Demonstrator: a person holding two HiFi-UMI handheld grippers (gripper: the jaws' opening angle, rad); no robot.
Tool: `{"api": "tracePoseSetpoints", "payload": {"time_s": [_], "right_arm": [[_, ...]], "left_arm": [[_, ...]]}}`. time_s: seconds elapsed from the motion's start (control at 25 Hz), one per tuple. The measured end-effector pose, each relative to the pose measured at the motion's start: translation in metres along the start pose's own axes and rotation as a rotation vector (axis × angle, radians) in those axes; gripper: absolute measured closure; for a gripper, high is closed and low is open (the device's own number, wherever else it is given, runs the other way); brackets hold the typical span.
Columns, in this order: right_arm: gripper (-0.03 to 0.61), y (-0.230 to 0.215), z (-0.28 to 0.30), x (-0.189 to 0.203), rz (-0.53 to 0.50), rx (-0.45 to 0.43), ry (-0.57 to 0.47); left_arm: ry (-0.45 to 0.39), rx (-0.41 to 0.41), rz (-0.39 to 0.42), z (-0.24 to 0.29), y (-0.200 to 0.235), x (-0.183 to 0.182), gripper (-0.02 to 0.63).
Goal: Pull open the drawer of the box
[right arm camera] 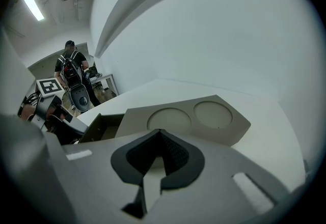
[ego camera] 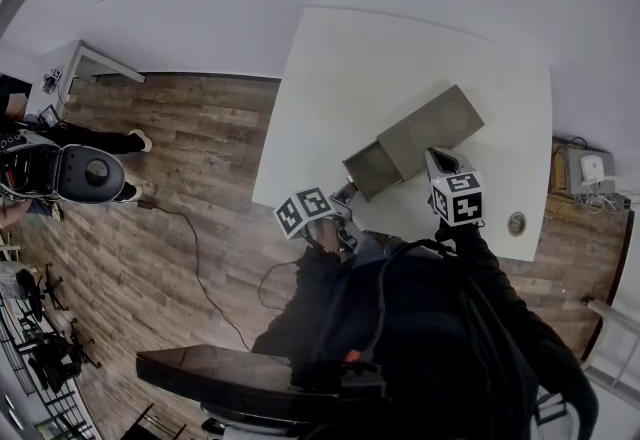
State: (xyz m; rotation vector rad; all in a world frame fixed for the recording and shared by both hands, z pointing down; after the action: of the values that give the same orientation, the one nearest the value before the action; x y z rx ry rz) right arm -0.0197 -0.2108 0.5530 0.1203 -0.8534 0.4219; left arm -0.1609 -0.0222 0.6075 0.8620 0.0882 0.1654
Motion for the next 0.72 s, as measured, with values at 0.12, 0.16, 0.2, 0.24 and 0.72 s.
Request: {"api": "tracePoseSetpoints", "payload": {"time_s": [0.12, 0.16, 0.2, 0.24, 0.72], "right_arm": [[0.586, 0.0001, -0.0004, -0.0001, 0.001, 0.0, 0.0], [0.586, -0.0001, -0.0006, -0.0001, 0.002, -0.001, 0.0], [0.586, -0.0003, -0.0007, -0.0002, 0.004, -0.001, -0.001], [0.584, -0.0004, -0.0009, -0.0004, 0.004, -0.002, -0.002], [0.586, -0.0008, -0.0009, -0.0013, 0.007, -0.008, -0.002]], "left_arm": [[0.0, -0.003, 0.0, -0.001, -0.0004, 0.0001, 0.589], [0.0, -0.005, 0.002, -0.001, -0.0005, 0.0002, 0.589], [0.0, -0.006, 0.003, -0.0009, -0.0008, 0.0003, 0.589], [0.0, -0.007, 0.003, -0.0009, -0.0011, 0.0003, 0.589], [-0.004, -0.014, 0.0, -0.0024, -0.0003, -0.0004, 0.589]]}}
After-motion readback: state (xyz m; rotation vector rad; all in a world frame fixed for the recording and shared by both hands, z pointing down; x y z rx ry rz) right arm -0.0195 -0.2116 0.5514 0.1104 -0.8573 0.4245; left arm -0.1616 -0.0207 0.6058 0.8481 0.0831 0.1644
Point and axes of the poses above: the fingertips, and each gripper's own axes: z forward along the fingers, y to its left, x out of its underside, the point moved 5 cm from there along -z, backward along the fingers, and after that the axes turned 4 degrees about -z, right-handed, at the moved point
